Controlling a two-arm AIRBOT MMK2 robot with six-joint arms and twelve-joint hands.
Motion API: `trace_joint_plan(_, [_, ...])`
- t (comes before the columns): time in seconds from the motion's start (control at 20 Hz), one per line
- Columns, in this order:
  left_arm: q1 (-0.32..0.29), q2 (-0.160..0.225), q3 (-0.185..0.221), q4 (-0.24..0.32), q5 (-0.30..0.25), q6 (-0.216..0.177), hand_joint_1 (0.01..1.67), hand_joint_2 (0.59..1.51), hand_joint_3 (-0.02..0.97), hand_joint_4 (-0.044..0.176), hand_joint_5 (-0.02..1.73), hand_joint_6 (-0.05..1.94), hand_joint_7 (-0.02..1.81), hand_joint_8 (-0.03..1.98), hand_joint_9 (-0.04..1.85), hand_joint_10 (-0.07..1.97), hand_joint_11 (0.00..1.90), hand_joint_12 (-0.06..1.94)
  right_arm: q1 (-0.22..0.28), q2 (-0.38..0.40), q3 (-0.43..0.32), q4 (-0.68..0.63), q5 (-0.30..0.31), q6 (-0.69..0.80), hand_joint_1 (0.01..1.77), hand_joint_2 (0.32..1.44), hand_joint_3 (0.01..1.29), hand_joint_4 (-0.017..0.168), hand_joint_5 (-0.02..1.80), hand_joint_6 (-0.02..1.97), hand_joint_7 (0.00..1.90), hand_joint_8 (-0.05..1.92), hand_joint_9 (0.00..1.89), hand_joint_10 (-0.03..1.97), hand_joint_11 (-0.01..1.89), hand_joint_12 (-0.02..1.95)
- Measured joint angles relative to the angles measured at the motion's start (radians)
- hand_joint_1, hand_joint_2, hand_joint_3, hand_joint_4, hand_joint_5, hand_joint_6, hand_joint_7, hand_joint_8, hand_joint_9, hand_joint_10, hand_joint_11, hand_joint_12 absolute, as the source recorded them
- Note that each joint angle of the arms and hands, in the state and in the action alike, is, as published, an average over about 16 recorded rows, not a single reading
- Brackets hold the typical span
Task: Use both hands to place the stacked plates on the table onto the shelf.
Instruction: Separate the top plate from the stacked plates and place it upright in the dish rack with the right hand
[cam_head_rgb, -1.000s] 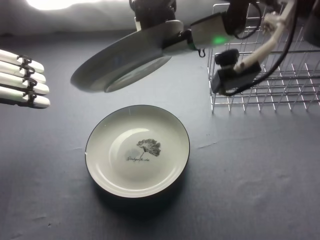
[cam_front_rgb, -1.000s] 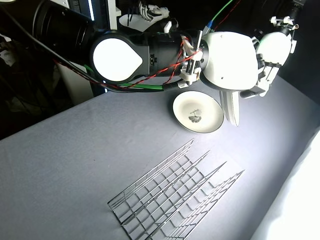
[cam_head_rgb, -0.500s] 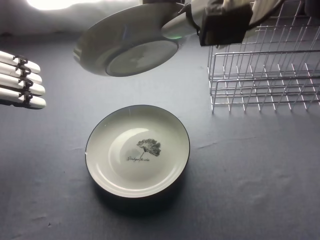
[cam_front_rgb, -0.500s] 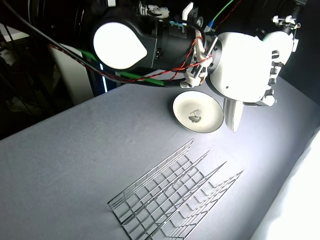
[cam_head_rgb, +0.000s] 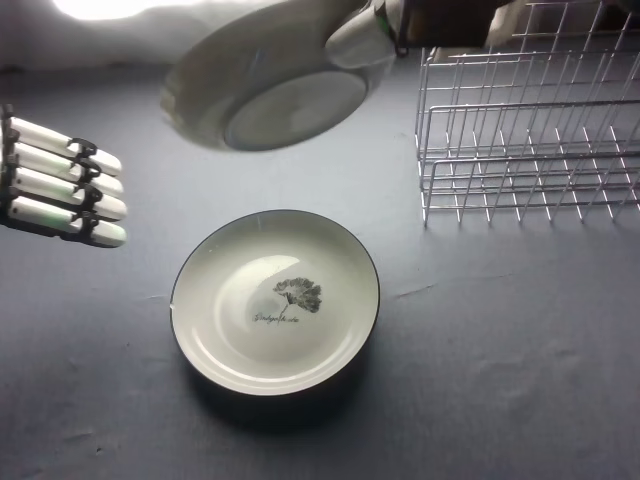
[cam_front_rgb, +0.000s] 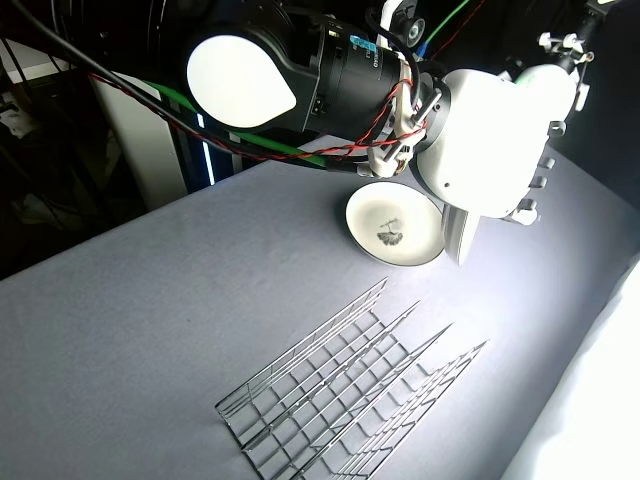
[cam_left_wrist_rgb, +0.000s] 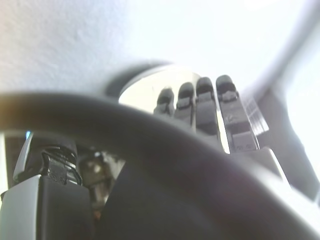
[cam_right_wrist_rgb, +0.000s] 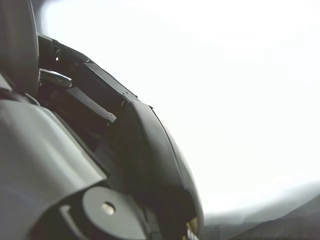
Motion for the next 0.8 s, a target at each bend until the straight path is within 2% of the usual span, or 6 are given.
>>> trace_joint_plan(0.8, [0.021, -0.064, 0.029, -0.013, -0.096, -0.031, 0.01, 1.148, 0.004, 0.005, 0.02, 0.00, 0.01, 0.01, 0.02, 0.01, 0.01, 0.02, 0.053, 0.059, 0.019, 0.042, -0.088, 0.010, 1.38, 1.04, 0.01, -0.008, 0.88, 0.98, 1.03, 0.86, 0.87, 1.27, 0.45, 1.61])
